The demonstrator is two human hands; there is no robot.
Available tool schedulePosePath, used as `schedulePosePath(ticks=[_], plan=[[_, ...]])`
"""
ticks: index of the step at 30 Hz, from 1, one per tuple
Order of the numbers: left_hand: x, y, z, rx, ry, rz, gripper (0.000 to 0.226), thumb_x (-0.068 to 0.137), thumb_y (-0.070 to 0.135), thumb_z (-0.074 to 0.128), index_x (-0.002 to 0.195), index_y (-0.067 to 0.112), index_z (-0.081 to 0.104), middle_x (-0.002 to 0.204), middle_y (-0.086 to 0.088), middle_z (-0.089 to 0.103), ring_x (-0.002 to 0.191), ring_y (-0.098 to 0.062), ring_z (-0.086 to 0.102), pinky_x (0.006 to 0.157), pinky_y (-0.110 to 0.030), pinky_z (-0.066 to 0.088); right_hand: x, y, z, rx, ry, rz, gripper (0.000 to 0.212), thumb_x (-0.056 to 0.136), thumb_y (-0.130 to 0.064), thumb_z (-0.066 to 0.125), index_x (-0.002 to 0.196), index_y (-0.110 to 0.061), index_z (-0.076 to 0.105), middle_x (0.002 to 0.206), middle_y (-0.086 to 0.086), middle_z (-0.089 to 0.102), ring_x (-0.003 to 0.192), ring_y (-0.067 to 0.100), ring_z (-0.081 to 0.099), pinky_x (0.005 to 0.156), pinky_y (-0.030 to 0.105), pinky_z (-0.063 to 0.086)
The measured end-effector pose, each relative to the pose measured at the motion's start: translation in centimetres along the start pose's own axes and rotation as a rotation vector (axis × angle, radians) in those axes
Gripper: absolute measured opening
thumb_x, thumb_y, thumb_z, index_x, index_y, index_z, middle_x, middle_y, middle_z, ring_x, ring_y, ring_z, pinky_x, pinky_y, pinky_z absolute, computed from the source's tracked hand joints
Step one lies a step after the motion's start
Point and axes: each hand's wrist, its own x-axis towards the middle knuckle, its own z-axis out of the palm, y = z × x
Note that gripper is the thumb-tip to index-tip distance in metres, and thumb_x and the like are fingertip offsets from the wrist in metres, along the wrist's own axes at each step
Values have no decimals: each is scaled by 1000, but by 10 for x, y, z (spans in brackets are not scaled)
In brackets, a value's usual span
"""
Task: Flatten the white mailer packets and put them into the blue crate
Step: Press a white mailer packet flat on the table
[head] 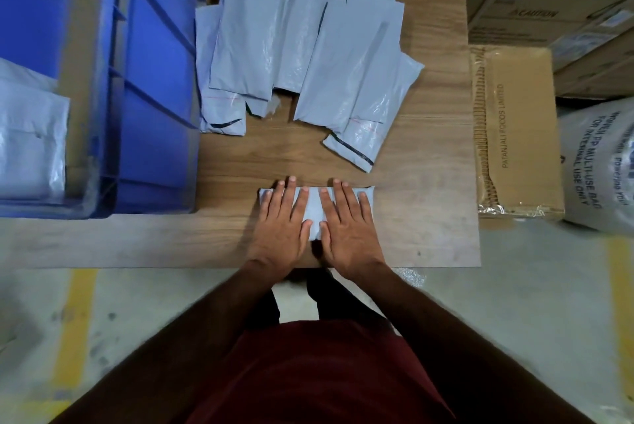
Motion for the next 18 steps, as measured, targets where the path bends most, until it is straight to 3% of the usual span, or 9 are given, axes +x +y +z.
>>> schedulePosePath(ticks=[2,6,18], plan=[[1,2,-4,-29,28,2,67,101,40,28,158,4,28,165,-23,22,152,-38,25,124,-50,12,-4,7,-5,58,29,-29,66,101,-34,32,162,-11,18,169,15,9,158,27,4,126,52,11],[1,16,1,-64,25,92,70,103,38,29,161,4,10,169,-19,5,157,-31,4,127,-49,9,-15,24,-4,95,87,-9,67,101,-28,38,162,-11,18,170,13,9,158,24,2,126,51,11],[3,24,12,1,-33,100,68,102,38,18,160,2,10,167,-22,12,155,-34,16,127,-47,10,-14,29,12,101,52,-1,68,100,-27,37,163,-12,15,170,10,6,158,22,2,125,53,13]])
